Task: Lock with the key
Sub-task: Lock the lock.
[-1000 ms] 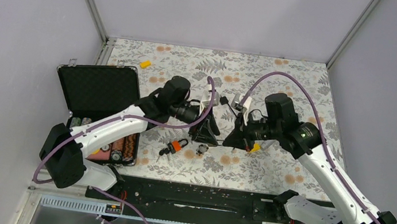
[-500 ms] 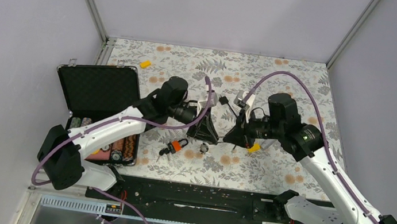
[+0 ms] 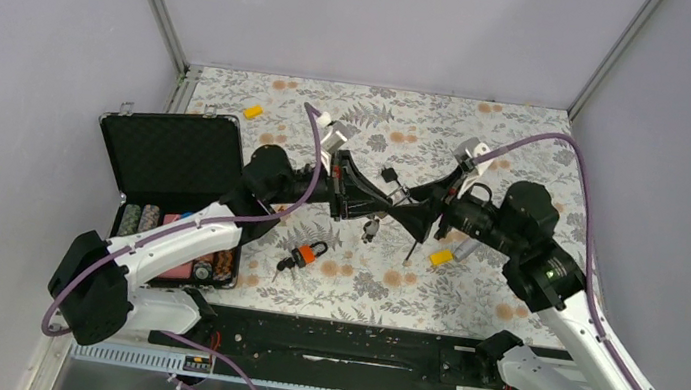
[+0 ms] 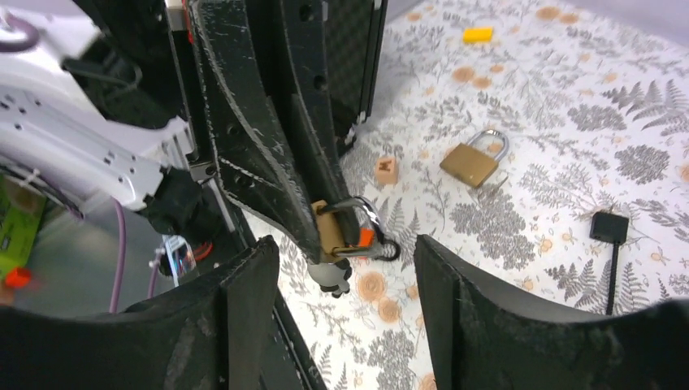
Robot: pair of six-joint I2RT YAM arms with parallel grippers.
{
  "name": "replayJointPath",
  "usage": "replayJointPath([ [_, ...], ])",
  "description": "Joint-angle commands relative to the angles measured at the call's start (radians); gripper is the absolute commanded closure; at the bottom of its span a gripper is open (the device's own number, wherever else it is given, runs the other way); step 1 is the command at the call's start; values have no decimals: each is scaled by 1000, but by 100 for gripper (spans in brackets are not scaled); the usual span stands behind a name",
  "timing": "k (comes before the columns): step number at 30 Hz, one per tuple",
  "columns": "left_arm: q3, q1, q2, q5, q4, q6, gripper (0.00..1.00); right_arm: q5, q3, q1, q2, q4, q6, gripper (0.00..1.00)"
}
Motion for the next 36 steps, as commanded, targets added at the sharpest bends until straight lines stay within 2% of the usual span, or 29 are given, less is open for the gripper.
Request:
replayJointPath([
  [1,-15,3,-5,-7,388,-253,100,95,-39,3,-59,229,133,34],
  [4,-1,3,-3,10,407,-285,100,114,-63,3,-80,293,179,51],
  [6,5,2,0,28,420,-303,100,112,-81,3,-93,350,205,56],
  [14,-6,3,1,55,474,-352,100,50,-78,2,-60,473,286,58],
  [16,-5,2,1,61,468,-350,100,23,-80,4,-45,512,307,67],
  [19,1,2,3,69,438,-335,95,4,-76,3,-28,544,329,95],
  [20,5,2,3,74,410,-320,91,-3,-73,3,-25,542,328,100],
  [21,12,2,1,76,370,-292,86,-4,-72,4,-21,538,321,100],
  [22,41,3,-3,83,206,-201,73,-19,-66,4,-19,497,280,100],
  [23,61,2,-3,85,119,-143,68,-29,-59,3,-19,460,248,100],
  [25,107,3,0,64,-96,-24,63,-55,-21,3,-17,340,153,100],
  [28,162,3,13,42,-304,90,63,-72,22,3,-8,219,71,100],
  [31,177,2,21,73,-349,134,69,-113,47,2,2,146,43,100],
  [36,182,3,10,118,-380,189,75,-137,64,2,9,84,13,100],
])
